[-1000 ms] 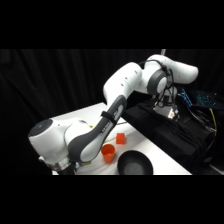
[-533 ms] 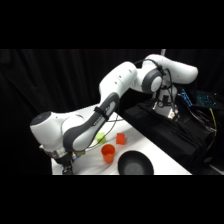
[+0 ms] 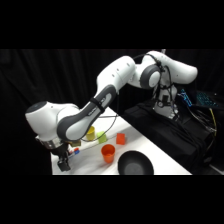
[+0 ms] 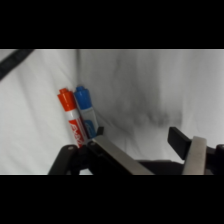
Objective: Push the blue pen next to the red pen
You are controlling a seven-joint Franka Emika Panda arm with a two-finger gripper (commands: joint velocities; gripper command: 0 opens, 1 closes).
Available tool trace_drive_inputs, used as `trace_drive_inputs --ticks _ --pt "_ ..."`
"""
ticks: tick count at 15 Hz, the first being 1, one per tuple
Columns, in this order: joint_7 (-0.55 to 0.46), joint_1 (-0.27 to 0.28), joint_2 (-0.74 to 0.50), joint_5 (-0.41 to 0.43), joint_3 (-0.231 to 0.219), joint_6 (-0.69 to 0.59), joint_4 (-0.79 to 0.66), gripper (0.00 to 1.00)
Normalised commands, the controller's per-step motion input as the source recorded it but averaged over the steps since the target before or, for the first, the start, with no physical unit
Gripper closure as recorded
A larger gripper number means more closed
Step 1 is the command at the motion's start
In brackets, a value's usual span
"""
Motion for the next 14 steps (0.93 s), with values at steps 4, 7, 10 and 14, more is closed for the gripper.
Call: trace_drive_inputs --ticks 4,7,10,14 --pt "-0.06 0.053 -0.83 -0.055 0.005 -0.16 -0.85 0.00" --pt "-0.05 0.071 -0.82 0.010 -0.039 -0.09 -0.99 0.00" --pt "-0.04 0.083 -0.75 0.030 -0.059 0.01 -0.98 0.00" --pt "-0.04 0.069 -0.75 0.022 -0.050 0.10 -0.99 0.00"
